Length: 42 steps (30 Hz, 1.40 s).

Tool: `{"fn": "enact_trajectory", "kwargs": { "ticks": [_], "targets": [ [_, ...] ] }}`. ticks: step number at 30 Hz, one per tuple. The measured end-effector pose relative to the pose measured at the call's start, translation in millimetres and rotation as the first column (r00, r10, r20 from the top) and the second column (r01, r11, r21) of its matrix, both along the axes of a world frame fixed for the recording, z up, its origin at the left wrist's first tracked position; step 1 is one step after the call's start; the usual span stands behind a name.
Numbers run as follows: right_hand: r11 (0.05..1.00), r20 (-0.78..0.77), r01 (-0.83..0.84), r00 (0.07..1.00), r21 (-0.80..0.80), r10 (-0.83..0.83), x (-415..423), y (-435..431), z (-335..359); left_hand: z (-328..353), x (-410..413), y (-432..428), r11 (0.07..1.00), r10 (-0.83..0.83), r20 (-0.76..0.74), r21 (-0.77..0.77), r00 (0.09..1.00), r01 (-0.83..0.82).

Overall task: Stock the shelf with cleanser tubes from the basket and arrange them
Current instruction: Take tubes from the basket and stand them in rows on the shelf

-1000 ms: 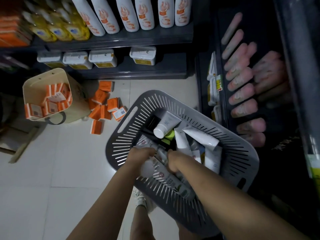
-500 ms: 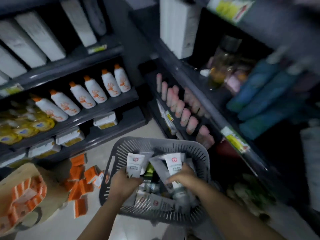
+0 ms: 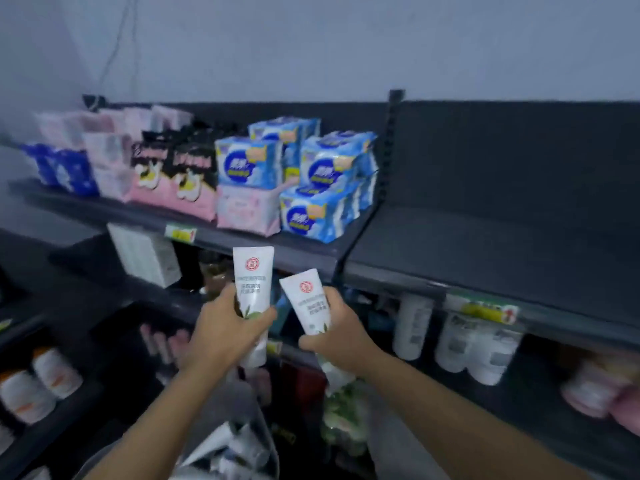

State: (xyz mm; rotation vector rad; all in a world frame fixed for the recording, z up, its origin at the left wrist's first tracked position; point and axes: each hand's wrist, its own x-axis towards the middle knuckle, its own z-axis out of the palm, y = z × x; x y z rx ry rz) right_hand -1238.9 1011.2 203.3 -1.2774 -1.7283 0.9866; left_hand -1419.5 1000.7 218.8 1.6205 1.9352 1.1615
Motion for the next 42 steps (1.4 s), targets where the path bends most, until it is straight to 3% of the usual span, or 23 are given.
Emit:
{"fn": "enact_trajectory", "kwargs": {
  "ticks": [4,7,10,14,19,23,27,31,35,39,42],
  "targets": [
    [0.988,-0.093,0.055,0.995,0.145,-0.041,76,-25,73,64,87,-1,0.968,-0.132,0.017,0.218,0.991,0.126],
    [0.953,-0.24,0.216,0.957,0.214,-0.163,145,-42,108,93,162,-1,0.933,-0.217,-0.015,0.29,0.976,0.212],
    [0.908,-0.343,0.374,0.891,0.19,-0.296,221,-60,126,109,242,-3,0.929,-0.299,-0.001,0.229,0.954,0.291],
    [0.829,-0.353,0.52,0.83,0.205,-0.433,320,-80,128,111,340,-3,0.902,-0.406,-0.004,0.157,0.914,0.402],
    [0.741,-0.372,0.649,0.739,0.17,-0.562,417,-84,122,106,448,1,0.882,-0.47,0.107,0.098,0.876,0.461],
    [0.7,-0.313,0.695,0.709,0.162,-0.632,465,-67,116,104,504,18,0.868,-0.496,0.016,0.007,0.868,0.496],
    [0.596,-0.389,0.795,0.589,0.117,-0.708,500,-42,106,103,553,50,0.838,-0.545,-0.033,-0.013,0.838,0.545],
    [0.518,-0.486,0.855,0.456,0.007,-0.746,523,-12,99,100,607,86,0.779,-0.626,-0.055,0.005,0.778,0.627],
    [0.471,-0.535,0.882,0.397,-0.001,-0.746,541,12,95,96,661,120,0.672,-0.738,-0.091,-0.005,0.669,0.74],
    [0.405,-0.481,0.912,0.381,0.058,-0.79,559,25,91,90,699,137,0.597,-0.799,-0.089,-0.007,0.594,0.802],
    [0.373,-0.285,0.921,0.389,0.113,-0.876,570,27,84,86,713,143,0.573,-0.814,-0.102,0.01,0.571,0.819]
  ]
}}
